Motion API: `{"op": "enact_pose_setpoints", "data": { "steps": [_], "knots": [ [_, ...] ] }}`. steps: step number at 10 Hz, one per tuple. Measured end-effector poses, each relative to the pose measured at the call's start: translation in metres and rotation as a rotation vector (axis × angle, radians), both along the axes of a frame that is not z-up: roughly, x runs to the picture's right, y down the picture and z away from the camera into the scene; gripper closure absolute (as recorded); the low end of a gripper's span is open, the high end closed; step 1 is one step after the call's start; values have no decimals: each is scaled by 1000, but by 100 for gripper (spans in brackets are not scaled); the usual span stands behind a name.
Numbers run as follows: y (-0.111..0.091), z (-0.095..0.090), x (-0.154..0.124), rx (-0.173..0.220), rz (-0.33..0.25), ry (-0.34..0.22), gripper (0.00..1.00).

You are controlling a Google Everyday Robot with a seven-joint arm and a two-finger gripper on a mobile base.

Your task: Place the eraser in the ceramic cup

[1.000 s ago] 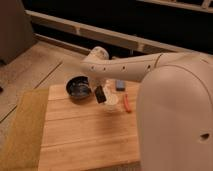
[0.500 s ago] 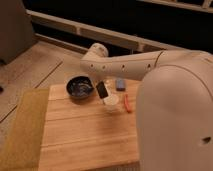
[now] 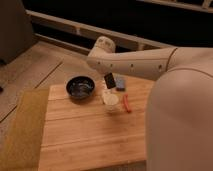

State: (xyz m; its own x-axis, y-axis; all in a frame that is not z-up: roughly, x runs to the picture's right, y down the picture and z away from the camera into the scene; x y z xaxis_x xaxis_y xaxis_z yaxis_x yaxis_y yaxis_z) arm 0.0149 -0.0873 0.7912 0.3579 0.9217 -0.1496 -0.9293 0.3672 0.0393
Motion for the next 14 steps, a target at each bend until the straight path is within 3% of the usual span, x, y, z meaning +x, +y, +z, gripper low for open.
{"op": "enact_pose_setpoints", "data": {
  "steps": [6, 14],
  "knots": [
    [26, 14, -13, 9, 17, -54, 100],
    [58, 33, -2, -48, 47, -35, 100]
  ]
}}
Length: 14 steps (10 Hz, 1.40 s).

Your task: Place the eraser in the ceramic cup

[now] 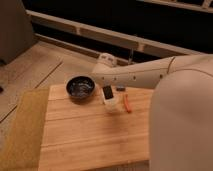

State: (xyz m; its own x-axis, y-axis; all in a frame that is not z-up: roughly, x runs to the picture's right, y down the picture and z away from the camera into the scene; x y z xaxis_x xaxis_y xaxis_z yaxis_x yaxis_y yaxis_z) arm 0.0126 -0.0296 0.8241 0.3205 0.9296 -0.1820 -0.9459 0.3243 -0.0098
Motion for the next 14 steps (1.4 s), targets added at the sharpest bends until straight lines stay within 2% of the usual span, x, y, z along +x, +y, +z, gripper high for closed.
{"op": "enact_pose_setpoints", "data": {
  "steps": [3, 8, 14],
  "knots": [
    [-2, 9, 6, -17, -6, 16, 100],
    [1, 22, -5, -41, -1, -12, 100],
    [9, 30, 4, -72, 19, -8, 100]
  ]
}}
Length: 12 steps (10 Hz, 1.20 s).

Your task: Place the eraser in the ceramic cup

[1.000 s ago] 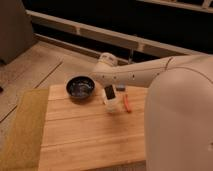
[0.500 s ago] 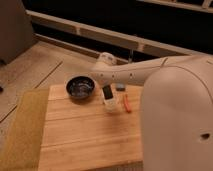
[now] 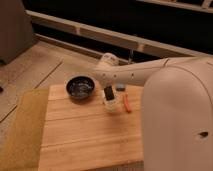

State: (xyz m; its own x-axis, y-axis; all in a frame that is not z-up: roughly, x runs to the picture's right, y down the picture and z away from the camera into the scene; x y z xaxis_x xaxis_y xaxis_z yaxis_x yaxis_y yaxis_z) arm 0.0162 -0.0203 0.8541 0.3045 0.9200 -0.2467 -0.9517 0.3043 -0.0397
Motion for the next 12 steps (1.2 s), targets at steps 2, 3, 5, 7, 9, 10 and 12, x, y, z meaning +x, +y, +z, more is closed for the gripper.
{"op": "enact_pose_setpoints", "data": {
  "steps": [2, 3, 5, 7, 9, 10, 12],
  "knots": [
    [3, 4, -3, -13, -11, -4, 100],
    [5, 6, -5, -19, -16, -6, 100],
    [6, 8, -6, -28, -21, -9, 100],
    [8, 8, -7, -35, -22, -11, 99],
    [8, 7, -8, -40, -19, -17, 86],
    [9, 6, -9, -42, -16, -24, 73],
    [11, 5, -9, -45, -7, -32, 53]
  ]
}}
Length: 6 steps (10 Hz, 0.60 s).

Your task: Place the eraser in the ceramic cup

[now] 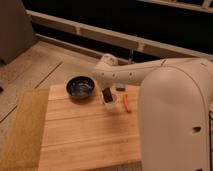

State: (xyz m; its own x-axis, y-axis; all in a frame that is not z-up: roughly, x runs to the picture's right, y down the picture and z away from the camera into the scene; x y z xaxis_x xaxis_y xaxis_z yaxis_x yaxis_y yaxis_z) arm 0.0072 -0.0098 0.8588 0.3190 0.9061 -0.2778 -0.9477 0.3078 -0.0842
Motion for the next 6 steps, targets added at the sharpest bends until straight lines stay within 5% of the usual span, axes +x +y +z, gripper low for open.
{"op": "enact_pose_setpoints", "data": {
  "steps": [3, 6],
  "knots": [
    [4, -2, 4, -12, 20, 0, 28],
    [5, -3, 6, -19, 33, 1, 27]
  ]
}}
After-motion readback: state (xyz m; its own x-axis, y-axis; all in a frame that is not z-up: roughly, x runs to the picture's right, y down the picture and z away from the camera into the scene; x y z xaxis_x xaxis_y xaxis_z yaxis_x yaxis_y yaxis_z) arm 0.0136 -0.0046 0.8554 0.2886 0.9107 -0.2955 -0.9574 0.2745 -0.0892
